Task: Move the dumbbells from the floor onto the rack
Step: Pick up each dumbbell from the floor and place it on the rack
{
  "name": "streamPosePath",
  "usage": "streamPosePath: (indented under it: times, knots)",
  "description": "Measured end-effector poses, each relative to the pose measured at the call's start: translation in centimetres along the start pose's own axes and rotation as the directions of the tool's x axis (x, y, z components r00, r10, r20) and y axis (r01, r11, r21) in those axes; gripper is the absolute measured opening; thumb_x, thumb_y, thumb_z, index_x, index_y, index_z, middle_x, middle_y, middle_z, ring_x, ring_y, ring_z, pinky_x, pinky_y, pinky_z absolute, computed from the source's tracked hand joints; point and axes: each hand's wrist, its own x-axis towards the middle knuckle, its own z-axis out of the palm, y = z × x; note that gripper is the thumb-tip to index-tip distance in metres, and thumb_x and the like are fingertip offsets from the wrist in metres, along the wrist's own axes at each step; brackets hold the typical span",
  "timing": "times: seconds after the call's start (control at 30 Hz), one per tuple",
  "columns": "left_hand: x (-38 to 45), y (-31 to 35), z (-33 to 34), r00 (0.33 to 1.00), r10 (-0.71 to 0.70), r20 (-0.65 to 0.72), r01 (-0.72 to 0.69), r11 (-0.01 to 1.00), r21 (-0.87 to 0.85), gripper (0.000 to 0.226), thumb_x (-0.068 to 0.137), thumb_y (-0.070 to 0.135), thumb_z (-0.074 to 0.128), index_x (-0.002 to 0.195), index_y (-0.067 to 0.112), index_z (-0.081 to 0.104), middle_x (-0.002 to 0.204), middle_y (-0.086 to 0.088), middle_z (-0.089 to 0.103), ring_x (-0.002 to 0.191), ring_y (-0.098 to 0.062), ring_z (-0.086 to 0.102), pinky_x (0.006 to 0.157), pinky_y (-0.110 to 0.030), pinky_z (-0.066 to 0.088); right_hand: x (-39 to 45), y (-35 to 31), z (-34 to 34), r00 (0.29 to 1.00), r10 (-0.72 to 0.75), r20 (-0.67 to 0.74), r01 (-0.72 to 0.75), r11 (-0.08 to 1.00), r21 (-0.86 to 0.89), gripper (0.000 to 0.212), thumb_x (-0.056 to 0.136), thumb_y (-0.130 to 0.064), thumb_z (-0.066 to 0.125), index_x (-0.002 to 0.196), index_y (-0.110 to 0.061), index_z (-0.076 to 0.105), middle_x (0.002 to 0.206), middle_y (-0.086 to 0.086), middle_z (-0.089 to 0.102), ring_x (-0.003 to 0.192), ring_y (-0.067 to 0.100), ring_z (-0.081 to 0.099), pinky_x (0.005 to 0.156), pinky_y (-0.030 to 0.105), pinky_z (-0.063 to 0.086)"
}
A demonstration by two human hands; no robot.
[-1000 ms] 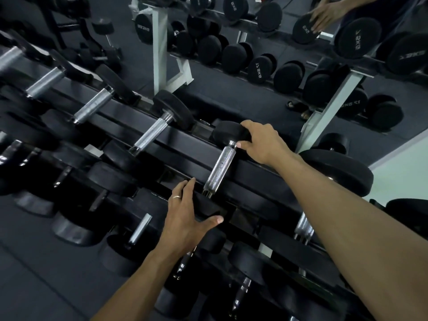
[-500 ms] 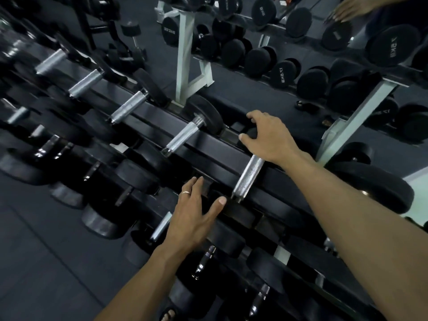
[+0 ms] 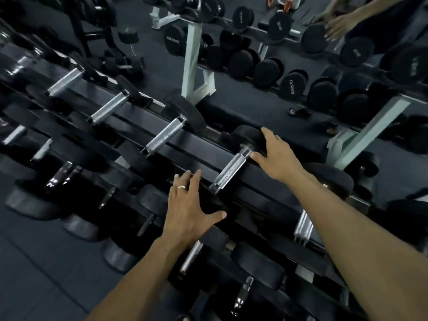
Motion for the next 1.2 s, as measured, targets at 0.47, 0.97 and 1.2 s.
streamPosePath:
  times: [0.47, 0.97, 1.2]
  knots:
    - [1.3, -1.0, 0.4, 0.987, -0.07, 0.146, 0.092, 0.984, -0.152, 0.125, 0.058, 0.054, 0.087, 0.152, 0.027, 0.01, 0.156, -0.002, 0.019, 0.14, -0.02, 0.028, 0.104, -0.026, 0.029, 2.2, -0.4, 0.3, 0.999, -0.014, -0.03, 0.014, 1.0, -0.025, 0.054, 0.09, -0.023, 0.065, 0.137, -0.028, 0.039, 0.115, 0.008, 0.06, 0.101, 0.029, 0.06, 0.092, 0.045, 0.051]
    - [0.7, 0.4, 0.8, 0.976, -0.148, 0.16, 0.177, 0.965, -0.191, 0.12, 0.065, 0.047, 0.085, 0.153, 0.026, 0.006, 0.157, -0.004, 0.014, 0.141, -0.022, 0.027, 0.105, -0.03, 0.03, 3.1, -0.7, 0.6, 0.999, -0.039, -0.027, 0.038, 0.997, -0.065, 0.06, 0.092, -0.023, 0.063, 0.144, -0.03, 0.035, 0.121, 0.011, 0.057, 0.105, 0.033, 0.059, 0.093, 0.044, 0.049]
    - [0.8, 0.4, 0.4, 0.971, -0.15, 0.189, 0.182, 0.968, -0.17, 0.124, 0.065, 0.05, 0.085, 0.154, 0.028, 0.001, 0.159, -0.002, 0.01, 0.143, -0.021, 0.025, 0.108, -0.031, 0.031, 3.2, -0.9, 0.1, 0.998, -0.066, 0.006, 0.066, 0.997, -0.048, 0.06, 0.091, -0.024, 0.063, 0.143, -0.026, 0.035, 0.125, 0.011, 0.053, 0.111, 0.033, 0.055, 0.095, 0.04, 0.047]
